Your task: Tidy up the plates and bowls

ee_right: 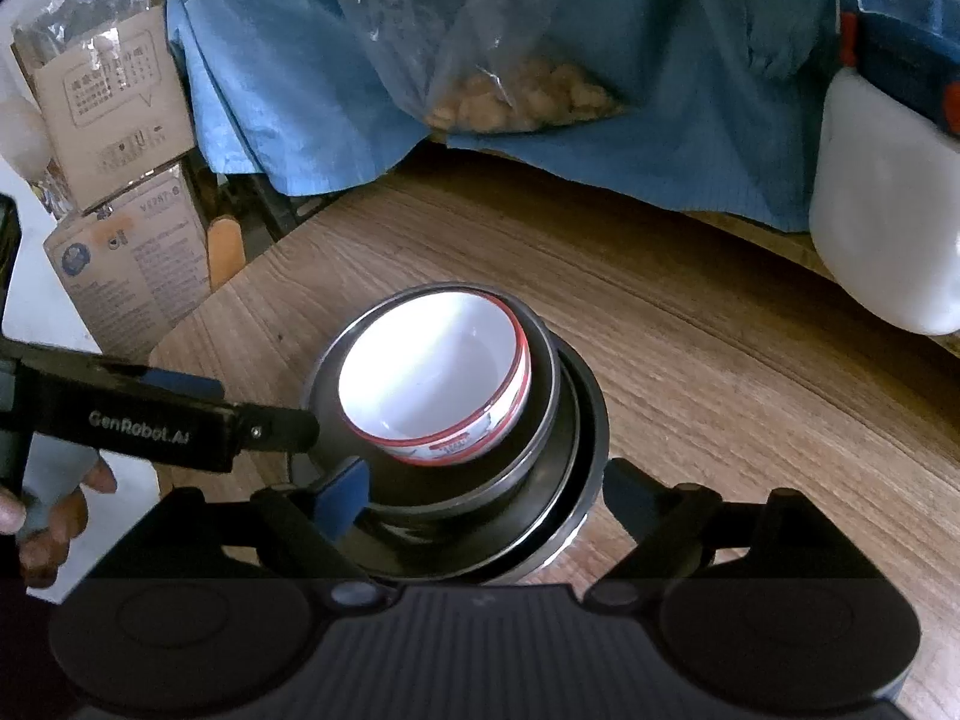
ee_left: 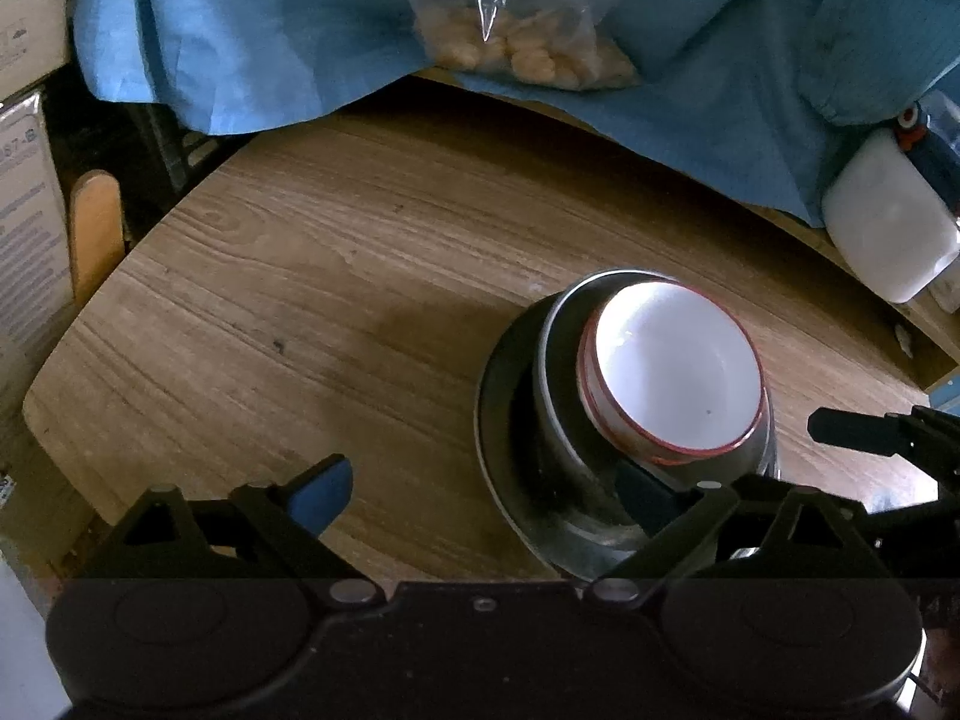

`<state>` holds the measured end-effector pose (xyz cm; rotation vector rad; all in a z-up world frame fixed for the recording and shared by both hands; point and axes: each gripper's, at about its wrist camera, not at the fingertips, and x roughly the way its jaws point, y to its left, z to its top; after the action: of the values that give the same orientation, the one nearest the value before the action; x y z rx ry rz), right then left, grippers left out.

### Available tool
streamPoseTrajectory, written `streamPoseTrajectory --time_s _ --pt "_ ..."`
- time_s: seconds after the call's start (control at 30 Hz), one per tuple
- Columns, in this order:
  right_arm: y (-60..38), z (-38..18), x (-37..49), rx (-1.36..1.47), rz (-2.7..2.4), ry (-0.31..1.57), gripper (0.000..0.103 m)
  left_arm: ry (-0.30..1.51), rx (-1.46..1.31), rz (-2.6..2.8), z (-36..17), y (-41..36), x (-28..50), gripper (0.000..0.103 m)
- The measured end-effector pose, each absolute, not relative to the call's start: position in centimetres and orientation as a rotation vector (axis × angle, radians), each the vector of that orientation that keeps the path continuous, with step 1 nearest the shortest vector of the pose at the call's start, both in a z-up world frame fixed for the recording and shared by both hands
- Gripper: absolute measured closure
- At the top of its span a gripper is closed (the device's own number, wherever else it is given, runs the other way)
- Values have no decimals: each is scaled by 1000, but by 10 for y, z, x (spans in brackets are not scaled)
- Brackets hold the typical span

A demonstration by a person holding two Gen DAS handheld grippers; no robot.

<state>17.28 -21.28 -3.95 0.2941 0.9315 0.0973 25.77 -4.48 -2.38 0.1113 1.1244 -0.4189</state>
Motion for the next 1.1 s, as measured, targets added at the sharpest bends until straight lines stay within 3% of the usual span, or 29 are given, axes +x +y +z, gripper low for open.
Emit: streamPoseTrajectory --time_s 0.37,1.1 --pt "-216 -40 162 291 95 887 0 1076 102 -376 -19 -43 246 1" --pt "-223 -31 122 210 102 737 0 870 147 -229 -3 -47 204 1"
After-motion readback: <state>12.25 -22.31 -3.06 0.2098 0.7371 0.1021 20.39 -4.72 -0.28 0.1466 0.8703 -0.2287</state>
